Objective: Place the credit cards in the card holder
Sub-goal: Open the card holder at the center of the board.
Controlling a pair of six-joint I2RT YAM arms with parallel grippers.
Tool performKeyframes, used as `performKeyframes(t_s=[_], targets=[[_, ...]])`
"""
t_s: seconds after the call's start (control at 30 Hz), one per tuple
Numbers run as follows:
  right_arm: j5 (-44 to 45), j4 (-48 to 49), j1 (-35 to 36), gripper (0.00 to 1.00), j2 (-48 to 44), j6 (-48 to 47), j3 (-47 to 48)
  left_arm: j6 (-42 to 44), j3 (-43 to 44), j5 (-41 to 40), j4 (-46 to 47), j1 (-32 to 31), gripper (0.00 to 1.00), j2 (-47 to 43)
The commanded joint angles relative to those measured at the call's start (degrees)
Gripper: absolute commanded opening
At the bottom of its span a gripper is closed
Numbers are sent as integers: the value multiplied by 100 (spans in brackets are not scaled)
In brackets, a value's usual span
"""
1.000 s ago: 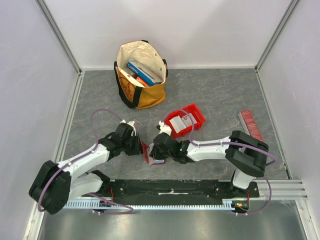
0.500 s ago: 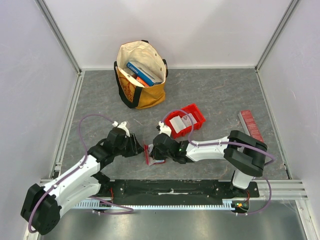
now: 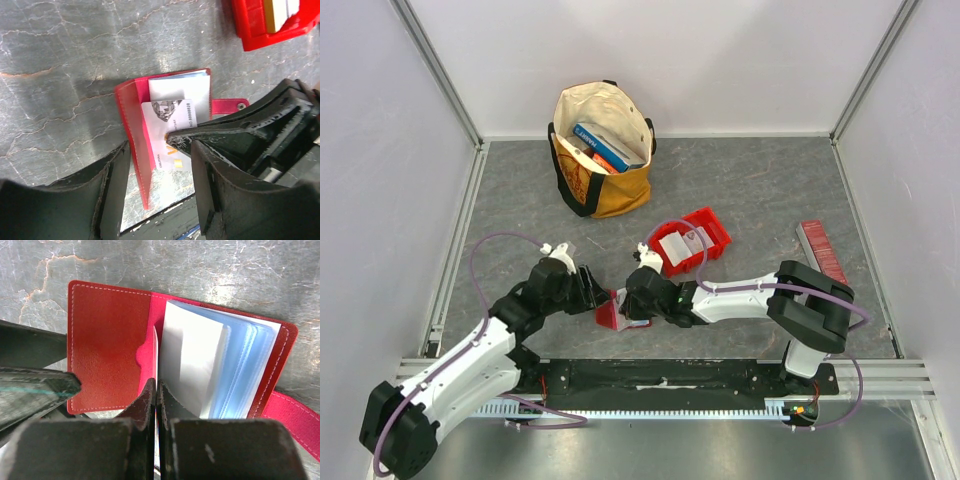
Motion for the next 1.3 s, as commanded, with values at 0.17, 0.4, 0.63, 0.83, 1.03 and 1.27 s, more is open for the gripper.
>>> performKeyframes(t_s=[0.17,0.4,0.63,0.83,1.03,1.27], targets=[[70,-319,45,0,200,-4,86,-178,-91,136,399,26,58,-5],[79,-363,36,0,174,-4,104,-73,-91,180,400,17,23,241],[508,-819,-78,0,-834,-355,218,50,-21,-30,189,26,2,382],[835,-1374,-385,0,-1443,-408,-54,156,-38,-110,189,26,2,514],[967,-1550,-403,0,-1574,-154,-344,182,-21,-83,189,26,2,505],[1107,-1602,-394,0,-1856,-48,-617,208,-82,-118,197,17,2,514]])
